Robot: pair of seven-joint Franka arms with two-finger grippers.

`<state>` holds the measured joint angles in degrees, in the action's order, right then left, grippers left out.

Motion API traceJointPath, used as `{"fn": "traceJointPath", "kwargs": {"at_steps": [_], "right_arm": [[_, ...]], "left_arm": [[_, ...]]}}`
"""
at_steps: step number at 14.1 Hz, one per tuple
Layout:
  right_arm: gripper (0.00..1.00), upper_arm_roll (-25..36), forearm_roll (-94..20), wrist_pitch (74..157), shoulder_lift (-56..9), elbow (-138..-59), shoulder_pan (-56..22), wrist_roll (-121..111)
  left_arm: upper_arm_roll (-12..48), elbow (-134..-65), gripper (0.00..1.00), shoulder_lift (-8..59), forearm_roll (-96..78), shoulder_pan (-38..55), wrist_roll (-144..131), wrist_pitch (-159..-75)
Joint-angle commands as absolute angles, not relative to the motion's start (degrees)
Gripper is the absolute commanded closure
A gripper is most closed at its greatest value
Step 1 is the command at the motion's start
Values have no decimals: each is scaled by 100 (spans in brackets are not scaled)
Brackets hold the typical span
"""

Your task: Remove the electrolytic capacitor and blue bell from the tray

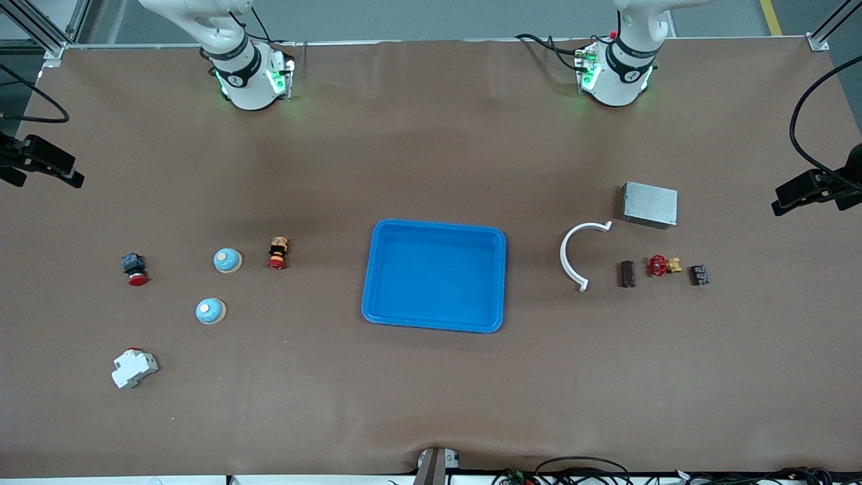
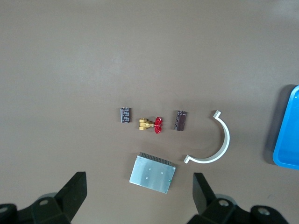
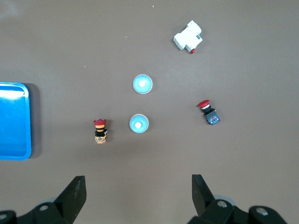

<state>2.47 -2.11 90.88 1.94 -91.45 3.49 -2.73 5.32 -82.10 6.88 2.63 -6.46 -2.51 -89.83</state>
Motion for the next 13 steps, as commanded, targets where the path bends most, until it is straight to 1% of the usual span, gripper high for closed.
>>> {"fn": "traceJointPath", "kwargs": {"at_steps": [1,2,4,13], "right_arm": [[0,246,-281,9123,343,-9255,360,-193],[0,246,-281,9132,334,-9255,360,-193],[0,246,-281,9167,334,-9264,360,-193],[0,229,-281,9325,334,-9386,325,-193]], "left_arm": [[335,-8183,0,615,290,-423,-229,-8895],[99,-8183,0,615,290,-170,-229,-8868],[-603,-8183,0,615,281,437,-211,-8833],[-651,-8191,0,650,150,317,-167,-8842]]}}
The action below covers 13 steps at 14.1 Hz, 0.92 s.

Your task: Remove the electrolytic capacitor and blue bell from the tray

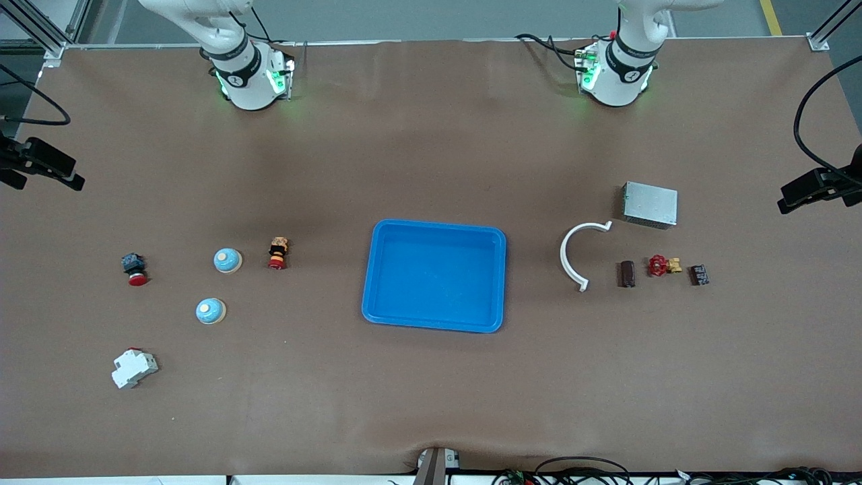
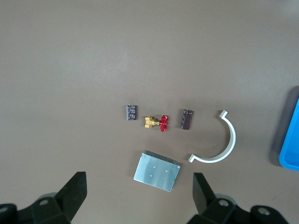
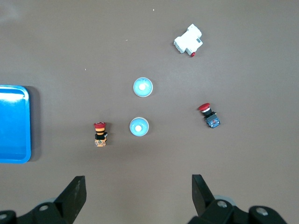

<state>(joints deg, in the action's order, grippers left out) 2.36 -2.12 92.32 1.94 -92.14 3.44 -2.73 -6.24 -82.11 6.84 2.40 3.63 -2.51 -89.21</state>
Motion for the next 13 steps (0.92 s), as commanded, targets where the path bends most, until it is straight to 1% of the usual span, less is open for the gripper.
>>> {"fn": "traceJointPath", "kwargs": {"at_steps": [1,4,7,10,13], "right_arm": [[0,229,-281,9316,343,-9387,325,-193],[0,237,-281,9316,352,-9396,334,-193],[0,237,-281,9316,351,-9396,343,-193],[0,237,-281,9334,343,-9396,334,-193],[0,237,-281,9325,352,-9396,343,-193]], "left_arm": [[-607,-8200,0,659,149,212,-158,-8842],[-63,-8209,0,659,105,-333,-132,-8842],[-35,-8226,0,607,106,-308,-114,-8842],[-26,-8235,0,589,97,-247,-79,-9175],[-35,-8314,0,738,105,-167,-53,-9465]]}}
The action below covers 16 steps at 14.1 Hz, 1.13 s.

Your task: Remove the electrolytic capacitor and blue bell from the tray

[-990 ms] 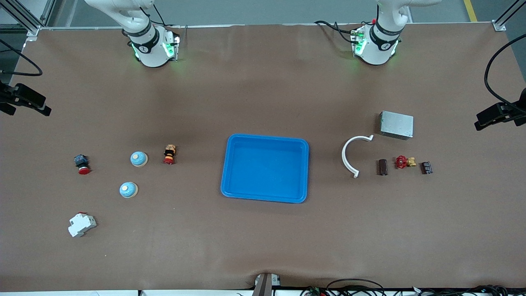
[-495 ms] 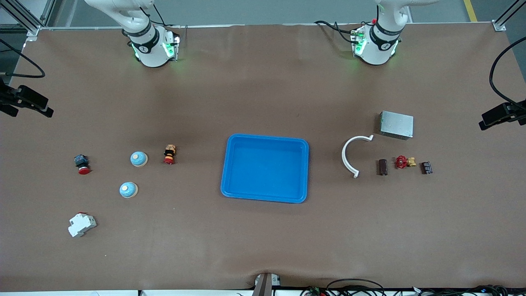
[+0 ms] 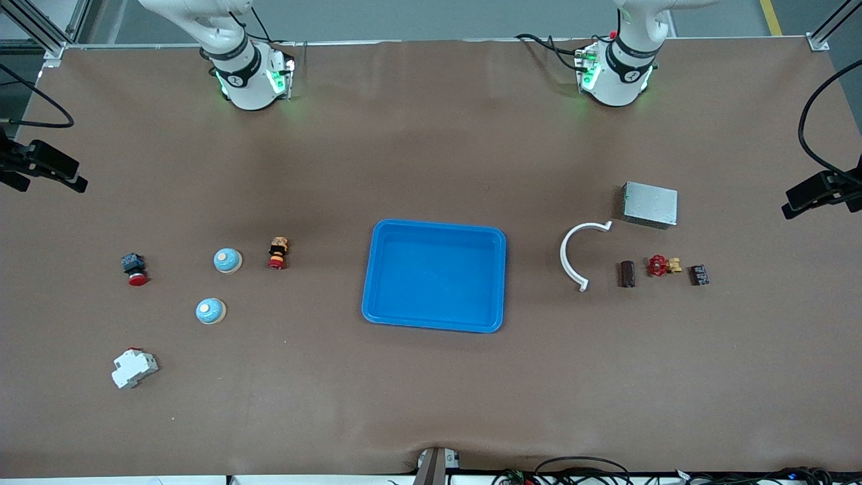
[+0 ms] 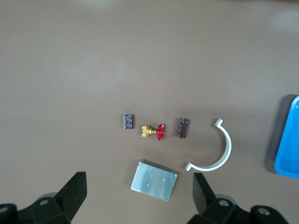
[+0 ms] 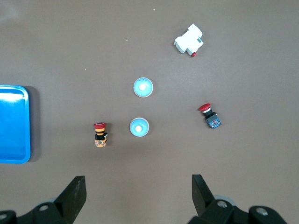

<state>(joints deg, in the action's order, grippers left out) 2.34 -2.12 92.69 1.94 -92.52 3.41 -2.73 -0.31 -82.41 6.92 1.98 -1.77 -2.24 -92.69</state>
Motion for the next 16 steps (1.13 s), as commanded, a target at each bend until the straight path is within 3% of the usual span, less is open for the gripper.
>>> {"fn": "traceJointPath", "kwargs": {"at_steps": [1,16], "right_arm": [[0,229,-281,9325,352,-9396,334,-193],[0,220,-308,9457,387,-9519,325,-193]], "left_arm": [[-35,-8349,0,738,105,-158,34,-9475],[-97,-8429,0,729,114,-61,9,-9457]]}}
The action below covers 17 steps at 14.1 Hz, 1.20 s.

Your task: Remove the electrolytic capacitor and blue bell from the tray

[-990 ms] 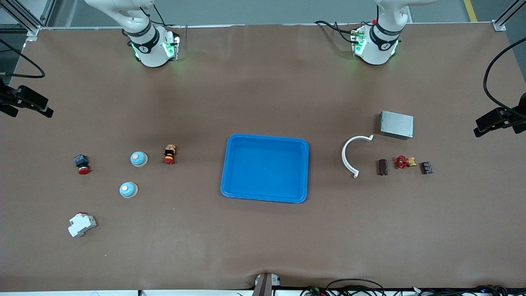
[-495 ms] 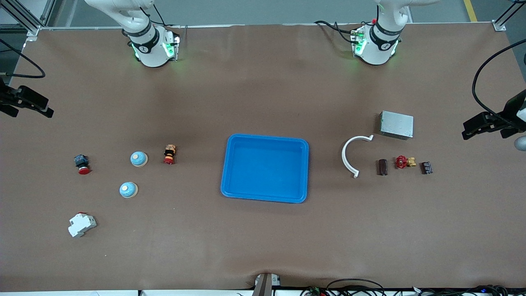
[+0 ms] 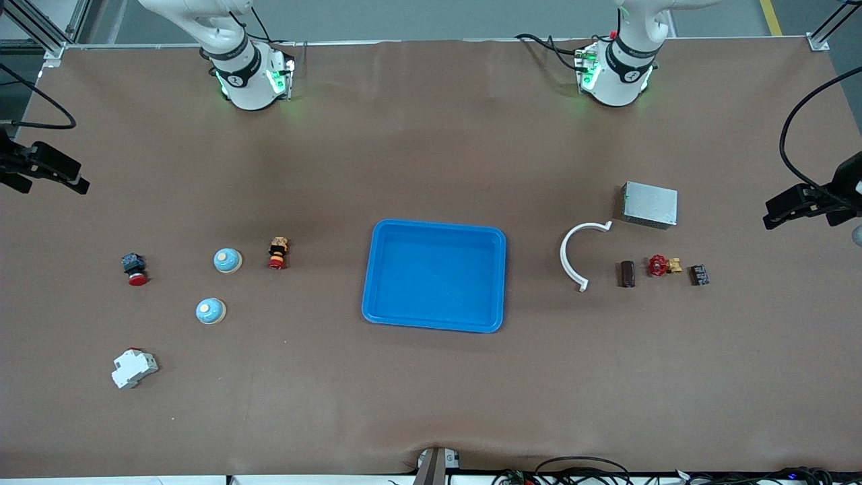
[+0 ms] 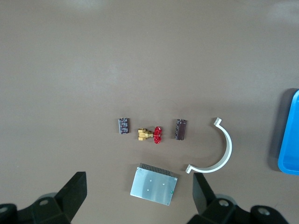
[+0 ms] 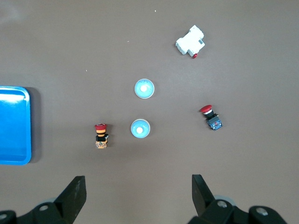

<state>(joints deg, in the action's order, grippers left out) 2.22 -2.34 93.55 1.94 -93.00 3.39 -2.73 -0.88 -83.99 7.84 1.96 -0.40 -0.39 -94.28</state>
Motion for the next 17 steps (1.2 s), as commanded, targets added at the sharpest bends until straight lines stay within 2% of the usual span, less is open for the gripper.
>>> {"fn": "traceJointPath", "kwargs": {"at_steps": [1,17], "right_arm": [[0,220,-308,9501,378,-9519,325,-193],[0,229,-299,9642,378,-9589,272,-202]], "left_arm": [[-97,-8429,0,729,114,-70,26,-9457],[-97,-8420,0,747,184,-70,-26,-9466]]}}
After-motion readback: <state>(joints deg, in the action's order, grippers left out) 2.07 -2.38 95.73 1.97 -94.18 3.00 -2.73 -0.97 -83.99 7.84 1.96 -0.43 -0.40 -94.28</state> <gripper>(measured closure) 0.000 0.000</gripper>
